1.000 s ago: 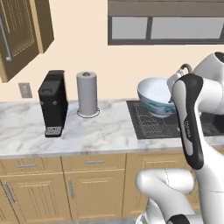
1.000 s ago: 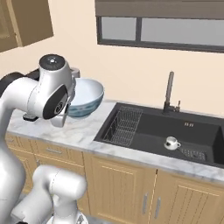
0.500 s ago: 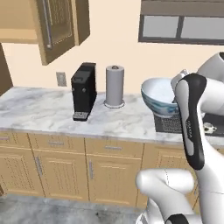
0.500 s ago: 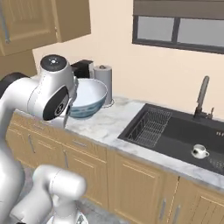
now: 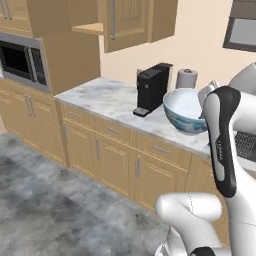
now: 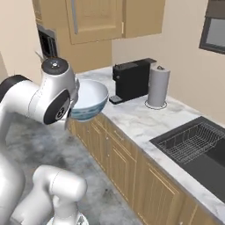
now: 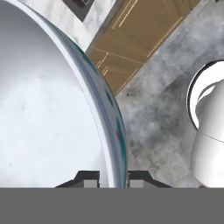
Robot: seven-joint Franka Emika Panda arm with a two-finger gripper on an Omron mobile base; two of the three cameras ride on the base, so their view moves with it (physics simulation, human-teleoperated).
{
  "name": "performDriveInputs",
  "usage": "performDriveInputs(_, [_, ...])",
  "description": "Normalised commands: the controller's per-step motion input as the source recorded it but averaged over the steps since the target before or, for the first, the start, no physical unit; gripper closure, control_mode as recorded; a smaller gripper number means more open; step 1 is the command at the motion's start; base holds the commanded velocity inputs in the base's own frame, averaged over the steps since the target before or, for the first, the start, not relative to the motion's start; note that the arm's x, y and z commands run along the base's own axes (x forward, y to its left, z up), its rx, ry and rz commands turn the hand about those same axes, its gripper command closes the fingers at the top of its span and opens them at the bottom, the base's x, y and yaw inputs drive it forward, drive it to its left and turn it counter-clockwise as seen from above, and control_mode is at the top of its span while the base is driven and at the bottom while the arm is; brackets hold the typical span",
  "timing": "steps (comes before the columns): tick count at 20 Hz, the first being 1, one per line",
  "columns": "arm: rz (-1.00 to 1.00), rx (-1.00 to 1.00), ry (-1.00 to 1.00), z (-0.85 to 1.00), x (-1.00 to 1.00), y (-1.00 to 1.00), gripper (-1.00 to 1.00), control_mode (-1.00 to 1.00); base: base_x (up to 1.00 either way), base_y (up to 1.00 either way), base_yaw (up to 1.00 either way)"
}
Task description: Pick the mug and place it in the sink. Pick the bowl and place it in the open cabinet and then close the cabinet.
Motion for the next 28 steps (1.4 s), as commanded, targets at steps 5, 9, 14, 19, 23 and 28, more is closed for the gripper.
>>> performDriveInputs(5, [0.00,0.00,0.00,0.00,0.00,0.00,1.00,1.00,0.28,1.00,0.19])
performDriveInputs(9, [0.00,0.00,0.00,0.00,0.00,0.00,1.00,1.00,0.47,1.00,0.06])
performDriveInputs(14, [0.00,0.00,0.00,0.00,0.00,0.00,1.00,1.00,0.55,1.00,0.06])
performDriveInputs(19, [0.00,0.00,0.00,0.00,0.00,0.00,1.00,1.00,1.00,0.71,0.02])
performDriveInputs(23, [0.00,0.00,0.00,0.00,0.00,0.00,1.00,1.00,1.00,0.20,-0.36])
performDriveInputs(28, [0.00,0.00,0.00,0.00,0.00,0.00,1.00,1.00,0.40,0.12,-0.78])
